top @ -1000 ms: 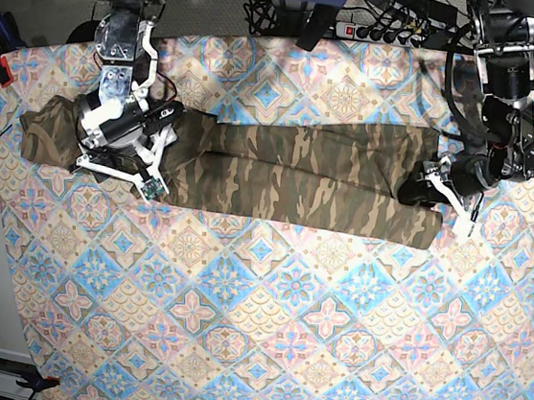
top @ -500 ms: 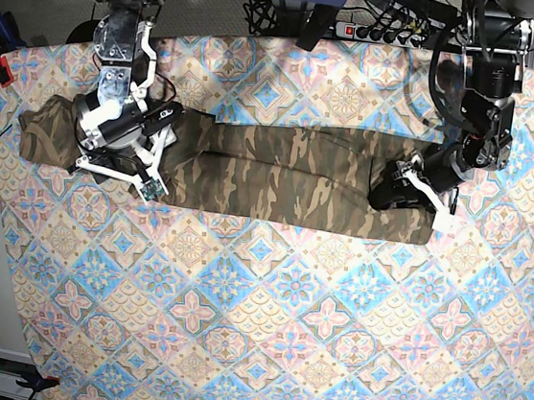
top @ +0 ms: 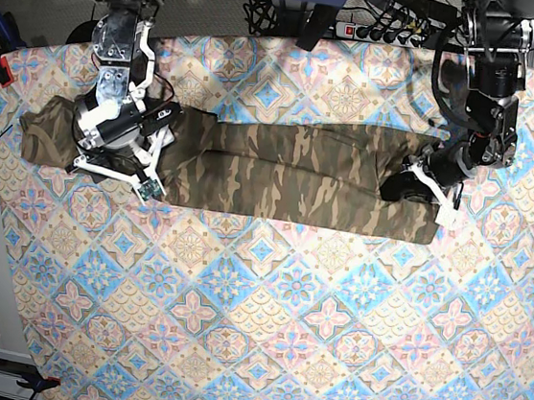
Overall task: Fold the T-shirt properly
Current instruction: 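Grasp the strip's other end with the left gripper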
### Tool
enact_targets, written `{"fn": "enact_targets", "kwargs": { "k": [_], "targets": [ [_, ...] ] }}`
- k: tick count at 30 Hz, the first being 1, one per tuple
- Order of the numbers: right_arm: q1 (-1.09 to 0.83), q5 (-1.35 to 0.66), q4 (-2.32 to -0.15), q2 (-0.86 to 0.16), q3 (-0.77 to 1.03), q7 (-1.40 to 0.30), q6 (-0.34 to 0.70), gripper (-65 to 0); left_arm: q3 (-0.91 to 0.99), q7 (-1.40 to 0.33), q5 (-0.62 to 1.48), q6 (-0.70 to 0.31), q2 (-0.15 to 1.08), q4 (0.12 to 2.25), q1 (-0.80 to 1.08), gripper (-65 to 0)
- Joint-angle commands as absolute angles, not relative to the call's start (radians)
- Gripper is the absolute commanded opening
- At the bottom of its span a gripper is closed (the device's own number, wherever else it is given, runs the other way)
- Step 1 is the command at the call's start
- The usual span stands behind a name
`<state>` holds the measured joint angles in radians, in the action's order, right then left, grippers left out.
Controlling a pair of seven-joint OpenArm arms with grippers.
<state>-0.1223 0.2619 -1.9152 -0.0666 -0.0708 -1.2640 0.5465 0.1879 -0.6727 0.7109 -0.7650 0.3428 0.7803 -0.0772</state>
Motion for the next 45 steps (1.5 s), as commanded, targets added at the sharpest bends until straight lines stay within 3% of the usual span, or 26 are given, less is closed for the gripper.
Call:
{"fn": "enact_targets", "kwargs": {
  "k": [1,6,12,15,20,27,33,39,45],
  "targets": [
    [-0.110,0.268,-1.931,-0.071,-0.068,-1.256,0.542,-30.3,0.196,-0.711,0.648,-0.698,0.386,0.776,-0.067,-65.0],
    [-0.105,0.268,-1.931,-0.071,-0.068,-1.256,0.542,-30.3,0.191,-0.773,0.648,-0.698,0.414,0.816,-0.067,-62.8],
    [-0.107,0.268,-1.931,-0.071,-0.068,-1.256,0.541,-30.3,0.214,-0.871,0.650,-0.698,0.432,1.069,-0.002,-40.3],
    [-0.110,0.268,-1.929,-0.071,-0.068,-1.256,0.541,-30.2,0.254,-0.931,0.648,-0.698,0.432,1.196,0.021,-34.7],
    [-0.111,0.268,-1.929,-0.071,-0.068,-1.256,0.541,-30.2,0.383,-1.027,0.654,-0.698,0.424,1.310,0.041,-34.6],
    [-0.133,0.269,-1.929,-0.071,-0.068,-1.256,0.541,-30.2,0.559,-1.032,0.647,-0.698,0.398,1.291,0.102,-34.3],
    [-0.128,0.269,-1.929,-0.071,-0.077,-1.256,0.541,-30.2,0.545,-0.964,0.647,-0.698,0.343,1.107,0.108,-34.1],
    [-0.128,0.269,-1.929,-0.071,-0.077,-1.256,0.541,-30.2,0.401,-0.871,0.653,-0.698,0.295,0.840,0.031,-34.0],
    [-0.128,0.269,-1.929,-0.079,-0.077,-1.256,0.541,-30.2,0.318,-0.829,0.654,-0.698,0.240,0.759,-0.024,-34.3]
  ]
}}
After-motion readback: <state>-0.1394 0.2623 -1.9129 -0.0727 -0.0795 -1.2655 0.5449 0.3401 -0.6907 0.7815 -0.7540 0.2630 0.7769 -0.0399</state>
